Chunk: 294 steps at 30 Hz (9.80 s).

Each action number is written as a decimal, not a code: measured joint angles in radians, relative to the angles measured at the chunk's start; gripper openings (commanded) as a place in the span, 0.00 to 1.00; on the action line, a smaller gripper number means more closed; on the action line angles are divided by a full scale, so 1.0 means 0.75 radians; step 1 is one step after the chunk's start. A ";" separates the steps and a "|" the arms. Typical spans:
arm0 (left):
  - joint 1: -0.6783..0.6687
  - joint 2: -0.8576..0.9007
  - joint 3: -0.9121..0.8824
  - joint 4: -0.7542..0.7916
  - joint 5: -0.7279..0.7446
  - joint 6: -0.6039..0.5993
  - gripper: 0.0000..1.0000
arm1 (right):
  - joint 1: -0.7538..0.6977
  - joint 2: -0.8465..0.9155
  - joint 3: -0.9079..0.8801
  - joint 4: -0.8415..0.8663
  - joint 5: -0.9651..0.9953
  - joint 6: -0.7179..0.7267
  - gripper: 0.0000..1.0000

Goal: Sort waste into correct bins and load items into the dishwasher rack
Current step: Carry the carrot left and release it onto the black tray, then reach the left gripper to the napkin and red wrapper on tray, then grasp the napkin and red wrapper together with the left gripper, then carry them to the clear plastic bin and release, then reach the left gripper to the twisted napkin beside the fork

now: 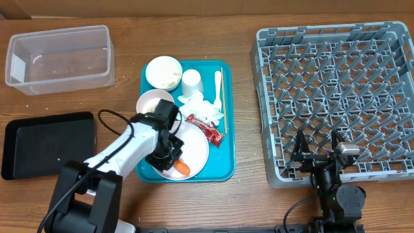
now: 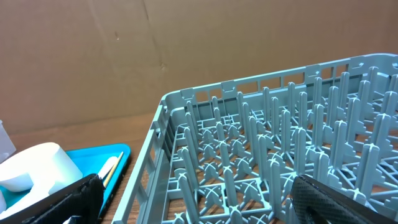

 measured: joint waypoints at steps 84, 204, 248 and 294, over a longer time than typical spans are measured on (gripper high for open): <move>0.208 0.035 0.678 -0.373 0.237 0.993 1.00 | -0.001 0.000 0.000 0.001 0.001 0.001 1.00; 0.020 0.188 1.005 -0.452 0.024 0.273 0.04 | 0.000 0.000 0.000 0.000 0.001 0.001 1.00; 0.982 0.397 1.020 0.687 -0.099 0.398 0.07 | 0.000 0.000 0.000 0.001 0.001 0.000 1.00; 0.284 -0.139 1.028 -0.245 0.152 0.812 1.00 | 0.000 0.000 0.000 0.002 0.001 0.001 1.00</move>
